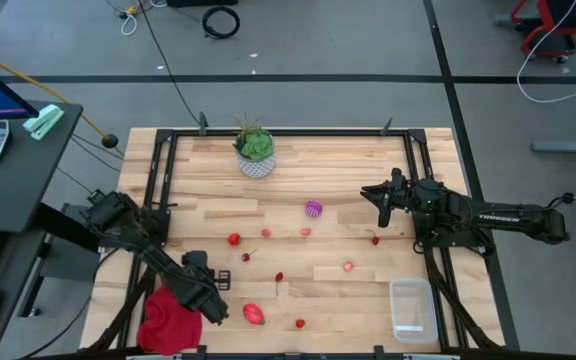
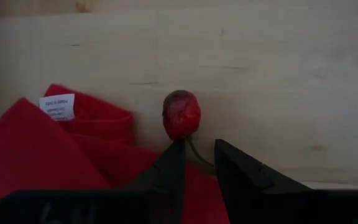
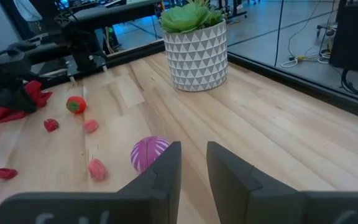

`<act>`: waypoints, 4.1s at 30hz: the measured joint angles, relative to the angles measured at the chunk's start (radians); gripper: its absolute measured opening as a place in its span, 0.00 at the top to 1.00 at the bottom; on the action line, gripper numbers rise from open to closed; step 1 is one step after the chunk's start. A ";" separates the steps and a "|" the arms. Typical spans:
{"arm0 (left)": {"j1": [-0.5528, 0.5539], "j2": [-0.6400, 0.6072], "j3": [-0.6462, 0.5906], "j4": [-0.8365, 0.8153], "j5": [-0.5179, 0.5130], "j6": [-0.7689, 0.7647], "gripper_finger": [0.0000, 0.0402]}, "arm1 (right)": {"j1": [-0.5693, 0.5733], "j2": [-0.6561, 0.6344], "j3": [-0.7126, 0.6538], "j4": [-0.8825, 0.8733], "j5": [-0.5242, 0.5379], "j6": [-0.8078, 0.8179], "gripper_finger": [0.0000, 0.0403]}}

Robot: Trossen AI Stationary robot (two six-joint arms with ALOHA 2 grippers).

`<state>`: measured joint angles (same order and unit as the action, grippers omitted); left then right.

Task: Pick and placing Produce into tupperware
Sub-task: Put the red cherry into the transparent container

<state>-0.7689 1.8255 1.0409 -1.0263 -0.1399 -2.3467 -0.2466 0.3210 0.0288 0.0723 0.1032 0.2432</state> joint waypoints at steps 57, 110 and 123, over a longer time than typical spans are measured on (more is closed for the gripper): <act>0.561 0.103 0.447 1.091 -0.210 2.098 1.00 | 0.000 0.000 0.000 -0.032 -0.030 0.097 0.79; 0.516 0.928 1.306 1.472 0.146 2.332 0.99 | 0.000 0.000 0.000 -0.034 -0.030 0.096 0.79; 0.502 0.928 1.306 1.456 0.147 2.332 0.98 | 0.000 0.000 0.000 -0.034 -0.030 0.075 0.79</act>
<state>-0.2666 2.7533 2.3470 0.4294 0.0067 -0.0144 -0.2462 0.3210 0.0288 0.0380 0.0735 0.3180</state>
